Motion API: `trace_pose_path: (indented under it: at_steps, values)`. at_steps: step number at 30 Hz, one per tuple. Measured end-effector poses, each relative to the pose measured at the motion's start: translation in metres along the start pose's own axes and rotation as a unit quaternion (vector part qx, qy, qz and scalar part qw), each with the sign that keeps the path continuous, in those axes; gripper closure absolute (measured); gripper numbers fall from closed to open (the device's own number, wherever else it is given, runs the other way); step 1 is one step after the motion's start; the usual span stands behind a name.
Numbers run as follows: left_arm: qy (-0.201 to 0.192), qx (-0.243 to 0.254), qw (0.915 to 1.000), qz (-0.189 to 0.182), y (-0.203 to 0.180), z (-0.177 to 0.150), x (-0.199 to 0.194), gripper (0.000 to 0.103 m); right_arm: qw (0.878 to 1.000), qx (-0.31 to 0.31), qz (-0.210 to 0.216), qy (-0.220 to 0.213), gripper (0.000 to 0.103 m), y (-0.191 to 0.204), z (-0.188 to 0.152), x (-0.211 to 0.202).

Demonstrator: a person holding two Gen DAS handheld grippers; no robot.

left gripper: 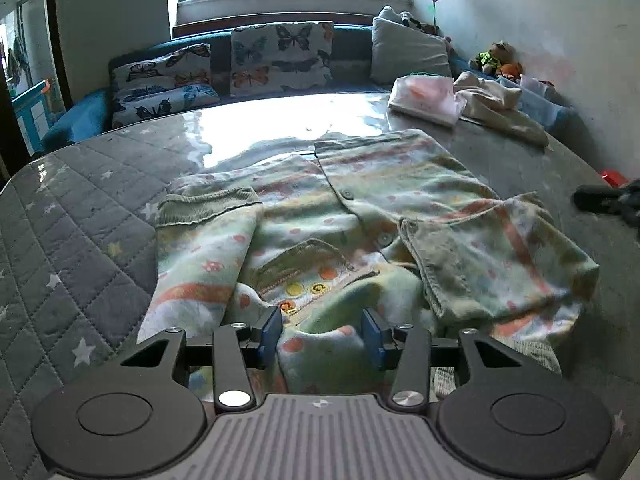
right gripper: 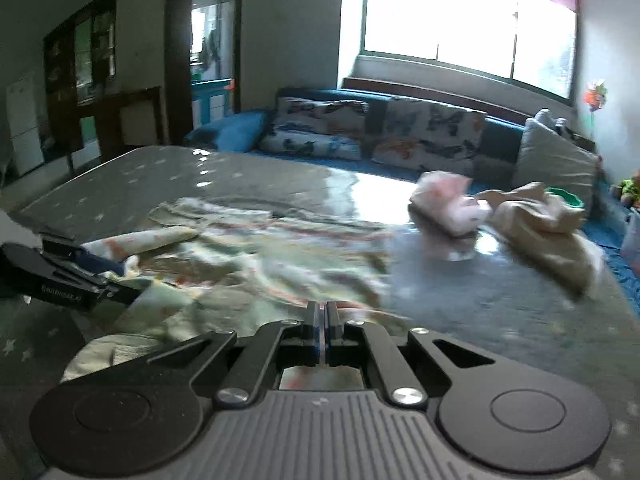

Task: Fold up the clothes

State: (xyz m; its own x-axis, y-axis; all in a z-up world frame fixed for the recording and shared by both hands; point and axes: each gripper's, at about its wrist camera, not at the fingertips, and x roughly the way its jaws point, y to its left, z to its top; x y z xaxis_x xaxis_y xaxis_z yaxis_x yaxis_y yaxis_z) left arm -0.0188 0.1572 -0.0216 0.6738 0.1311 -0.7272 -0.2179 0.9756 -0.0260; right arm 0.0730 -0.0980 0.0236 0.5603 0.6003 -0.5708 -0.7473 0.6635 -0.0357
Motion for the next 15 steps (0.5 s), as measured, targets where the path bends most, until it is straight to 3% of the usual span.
trace_pose_path:
  at_steps: [5,7,12,15]
  values:
    - [0.009,0.003,0.9999,0.003,-0.004,-0.009,0.003,0.054,0.999,-0.014,0.038,0.029,0.088,0.013,-0.011,0.006]
    - [0.009,0.017,0.9998,0.012,-0.009,-0.015,0.001,0.053,0.997,-0.026,0.057,0.036,0.073,0.027,-0.015,0.015]
    - [0.012,0.028,0.9994,0.018,-0.009,-0.022,-0.003,0.052,0.991,-0.066,0.101,0.049,0.065,0.066,-0.018,0.044]
    - [0.013,0.025,0.9994,0.017,-0.006,-0.023,-0.005,0.052,0.989,-0.098,0.101,0.052,0.064,0.084,-0.020,0.062]
